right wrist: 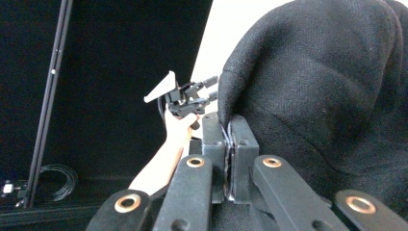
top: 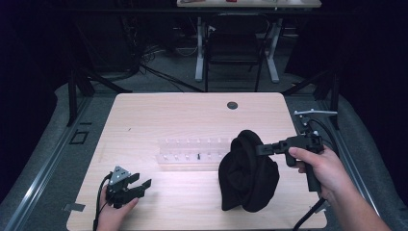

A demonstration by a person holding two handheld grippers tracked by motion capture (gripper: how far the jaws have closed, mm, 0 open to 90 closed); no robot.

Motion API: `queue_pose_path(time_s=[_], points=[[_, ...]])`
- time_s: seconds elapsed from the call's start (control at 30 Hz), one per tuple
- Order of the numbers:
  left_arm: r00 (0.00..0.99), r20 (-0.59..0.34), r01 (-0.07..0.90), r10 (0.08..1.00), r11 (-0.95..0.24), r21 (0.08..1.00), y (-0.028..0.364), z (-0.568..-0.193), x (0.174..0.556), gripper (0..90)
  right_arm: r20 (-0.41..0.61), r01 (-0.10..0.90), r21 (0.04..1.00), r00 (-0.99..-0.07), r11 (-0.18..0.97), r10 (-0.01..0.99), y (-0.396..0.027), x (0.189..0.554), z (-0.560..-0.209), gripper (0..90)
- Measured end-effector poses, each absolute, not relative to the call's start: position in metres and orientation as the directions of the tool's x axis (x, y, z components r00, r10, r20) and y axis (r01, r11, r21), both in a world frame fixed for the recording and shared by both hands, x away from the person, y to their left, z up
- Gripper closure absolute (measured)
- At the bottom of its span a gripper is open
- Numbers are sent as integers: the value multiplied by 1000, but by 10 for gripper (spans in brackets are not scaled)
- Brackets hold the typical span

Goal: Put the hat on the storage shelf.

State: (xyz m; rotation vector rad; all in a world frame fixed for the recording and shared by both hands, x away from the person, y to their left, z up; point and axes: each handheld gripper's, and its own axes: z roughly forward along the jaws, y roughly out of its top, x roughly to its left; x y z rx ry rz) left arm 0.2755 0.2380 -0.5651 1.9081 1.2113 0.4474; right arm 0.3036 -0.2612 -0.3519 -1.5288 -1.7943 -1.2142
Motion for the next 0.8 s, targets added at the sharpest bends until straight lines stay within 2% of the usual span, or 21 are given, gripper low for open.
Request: queue_pose_path(time_s=[0.8], points=[[477,-122,582,870,-208,786,238,-565,276,431,831,926,374,-310,-53,462,-249,317,-317,882]])
